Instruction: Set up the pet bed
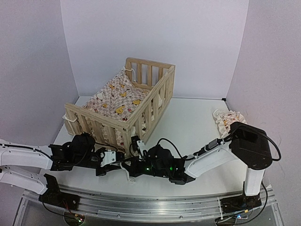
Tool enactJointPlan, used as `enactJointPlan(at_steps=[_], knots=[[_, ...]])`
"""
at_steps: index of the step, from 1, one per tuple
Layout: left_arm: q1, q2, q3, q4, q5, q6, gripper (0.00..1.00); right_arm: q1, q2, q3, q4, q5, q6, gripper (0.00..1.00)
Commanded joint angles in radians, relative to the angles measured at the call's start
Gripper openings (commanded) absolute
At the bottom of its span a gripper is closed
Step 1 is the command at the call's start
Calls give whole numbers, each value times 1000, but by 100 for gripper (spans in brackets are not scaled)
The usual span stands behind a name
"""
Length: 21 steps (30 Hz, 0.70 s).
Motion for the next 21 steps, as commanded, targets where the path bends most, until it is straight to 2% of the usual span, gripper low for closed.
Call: enactJointPlan(at_steps=[1, 4, 5, 7, 12, 14, 21], knots=[[0, -2, 43, 63, 47, -17, 19, -39, 2, -4, 26, 47, -9, 0], [1, -14, 41, 61, 51, -29, 2, -39, 3, -7, 27, 45, -8, 0], [1, -19, 41, 61, 45, -37, 0, -40, 0, -9, 26, 41, -11, 0], [1, -29, 38, 56, 38, -47, 0, -39, -15, -19, 22, 37, -21, 1], [0, -46, 26, 50, -7, -61, 0, -36, -93, -64, -50, 9, -51, 20], [0, -45, 24, 45, -18, -68, 0, -32, -135, -83, -90, 2, -66, 24], [0, -49, 21, 42, -25, -93, 0, -12, -240, -121, -349, 45, -128, 38]])
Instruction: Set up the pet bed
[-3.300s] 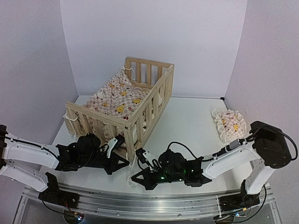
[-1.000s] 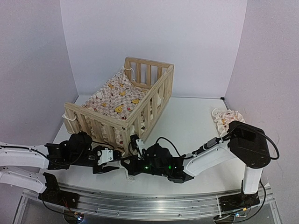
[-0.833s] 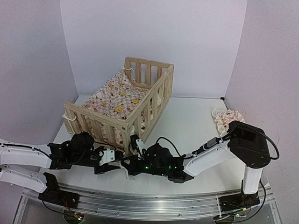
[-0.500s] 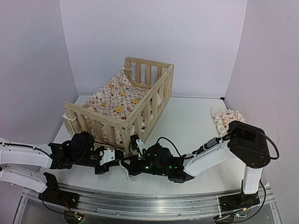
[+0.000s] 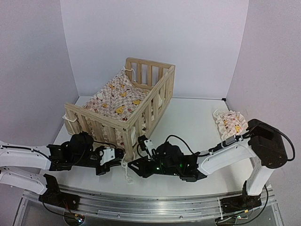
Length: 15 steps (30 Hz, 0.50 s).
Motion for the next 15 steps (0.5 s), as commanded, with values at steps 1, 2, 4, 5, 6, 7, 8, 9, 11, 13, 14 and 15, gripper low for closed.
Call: enactJointPlan(at_steps=[1, 2, 4, 5, 6, 7, 8, 9, 11, 13, 14, 15], knots=[[0, -19, 20, 30, -18, -28, 0, 7, -62, -29, -177, 70, -39, 41], [0, -18, 20, 31, -17, -28, 0, 12, -43, -33, -177, 77, -37, 46], [0, -16, 22, 35, -15, -28, 0, 28, 12, -10, -146, 70, -71, 58], [0, -15, 23, 36, -15, -27, 0, 45, 48, 10, -125, 63, -129, 60], [0, -12, 24, 37, -17, -26, 0, 61, 82, 33, -90, 64, -176, 61], [0, -10, 27, 36, -20, -26, 0, 71, 112, 55, -38, 67, -216, 62], [0, -10, 29, 35, -24, -24, 0, 74, 145, 67, 14, 69, -235, 63], [0, -9, 30, 34, -26, -22, 0, 75, 180, 74, 66, 75, -243, 63], [-1, -8, 31, 31, -29, -21, 0, 75, 239, 89, 173, 98, -249, 63], [0, -11, 31, 27, -28, -23, 0, 75, 288, 109, 223, 126, -254, 63], [0, -13, 31, 25, -28, -25, 0, 75, 309, 116, 238, 138, -256, 63], [0, -15, 30, 23, -28, -26, 0, 75, 329, 122, 250, 149, -258, 62]])
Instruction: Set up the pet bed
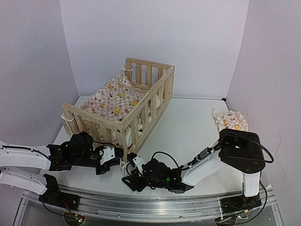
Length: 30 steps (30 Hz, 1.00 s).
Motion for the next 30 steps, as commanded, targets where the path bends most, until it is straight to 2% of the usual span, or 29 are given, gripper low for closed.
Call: enactJointPlan(at_steps=[1, 3, 7, 9, 13, 15, 22, 26, 30], knots=[[-1, -16, 30, 23, -10, -14, 0, -1, 90, 63, 151, 60, -57, 59], [-1, -17, 29, 26, -12, -19, 0, -1, 120, 64, 175, 82, -61, 53], [-1, -12, 29, 28, -15, -32, 0, -1, 173, 48, 284, 91, -36, 51], [-1, -14, 27, 27, -20, -32, 0, -1, 190, 47, 300, 113, -16, 41], [-1, -23, 27, 7, -37, -21, 0, -1, 190, 27, 312, 131, -6, 10], [-1, -35, 34, -27, -44, 0, 0, 0, 151, -10, 316, 153, -19, 1], [5, -157, 11, -239, -143, 222, 0, -4, -197, -251, 276, 272, -197, 0], [8, -220, -19, -334, -169, 350, 0, -34, -422, -282, 73, 313, -295, 0], [16, -213, -63, -381, -252, 434, 0, -98, -576, -269, -100, 281, -348, 0]])
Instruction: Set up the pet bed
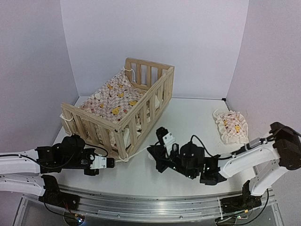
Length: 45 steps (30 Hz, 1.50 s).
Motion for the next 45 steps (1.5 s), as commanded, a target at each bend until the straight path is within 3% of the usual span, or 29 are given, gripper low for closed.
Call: enactJointPlan(at_steps=[1, 9, 15, 19, 24, 27, 29, 31, 34, 39, 45], knots=[[16, 0, -59, -126, -89, 170, 0, -77, -144, 12, -221, 20, -100, 0], [21, -9, -141, -204, -63, 324, 0, -172, -184, 44, -341, -41, -85, 0], [23, -23, -211, -255, -77, 360, 0, -227, -188, 50, -355, -98, -28, 0], [23, -44, -216, -296, -37, 342, 0, -230, -156, 80, -383, -219, 1, 0], [23, 9, -82, -361, 127, 252, 0, -146, -64, 130, -429, -412, 31, 0], [24, 46, -22, -392, 201, 225, 10, -58, -3, 160, -436, -453, 15, 1], [23, 30, -18, -438, 246, 266, 21, -22, 69, 197, -488, -506, 36, 13], [23, -7, -28, -492, 264, 332, 38, 8, 118, 252, -588, -545, 58, 34], [23, -79, -41, -573, 228, 409, 56, 19, 106, 267, -674, -556, 104, 46], [23, -138, 42, -618, 216, 429, 62, -8, -116, 190, -750, -416, 75, 71], [34, -107, 266, -586, 234, 300, 63, -282, -300, 276, -994, -383, 140, 80]])
